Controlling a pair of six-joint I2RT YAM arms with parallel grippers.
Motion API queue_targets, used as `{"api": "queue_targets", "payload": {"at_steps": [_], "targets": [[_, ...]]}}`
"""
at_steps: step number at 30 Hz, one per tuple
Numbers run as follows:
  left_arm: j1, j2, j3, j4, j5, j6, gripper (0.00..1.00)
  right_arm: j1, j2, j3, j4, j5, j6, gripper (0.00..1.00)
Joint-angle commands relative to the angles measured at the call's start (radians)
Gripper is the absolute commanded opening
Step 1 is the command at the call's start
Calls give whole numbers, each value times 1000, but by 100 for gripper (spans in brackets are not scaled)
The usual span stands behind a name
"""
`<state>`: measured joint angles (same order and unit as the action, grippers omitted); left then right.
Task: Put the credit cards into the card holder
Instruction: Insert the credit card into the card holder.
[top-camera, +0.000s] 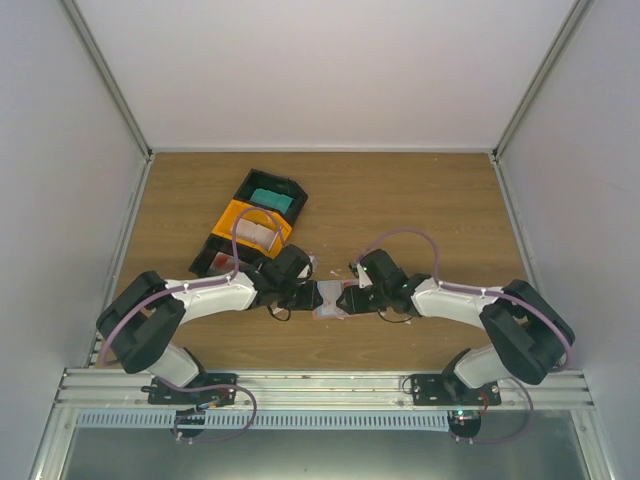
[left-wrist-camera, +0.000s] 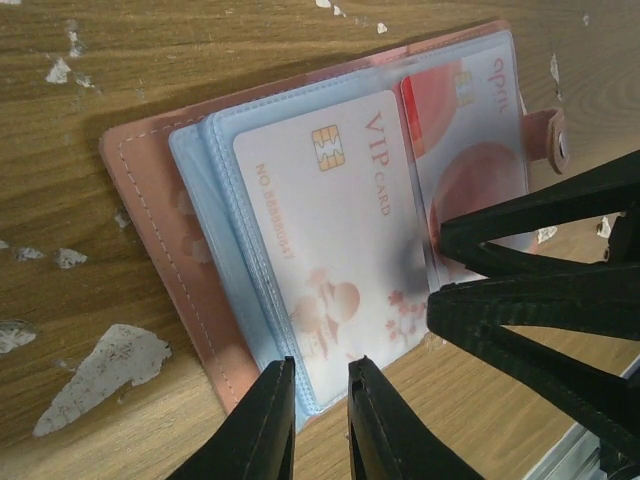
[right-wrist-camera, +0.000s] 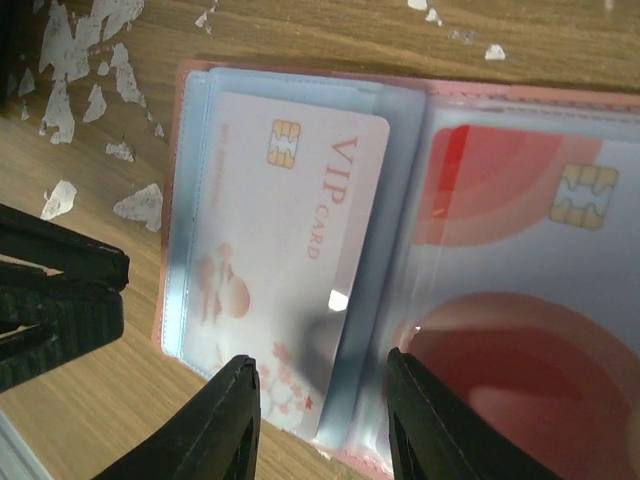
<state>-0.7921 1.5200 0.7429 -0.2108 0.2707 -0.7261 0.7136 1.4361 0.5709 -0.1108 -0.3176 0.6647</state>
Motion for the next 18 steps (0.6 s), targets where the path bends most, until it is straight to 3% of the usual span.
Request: {"api": "queue_targets", "payload": {"at_steps": [1, 8, 18], "targets": [[-7, -21, -7, 60, -19, -16, 20, 21, 41, 37, -44, 55, -38, 35], [-6, 8, -14, 87, -21, -37, 20, 32, 92, 58, -98, 124, -30, 15], [-4, 39, -6, 85, -25, -24, 21, 31, 115, 36, -96, 152, -13, 4]]}}
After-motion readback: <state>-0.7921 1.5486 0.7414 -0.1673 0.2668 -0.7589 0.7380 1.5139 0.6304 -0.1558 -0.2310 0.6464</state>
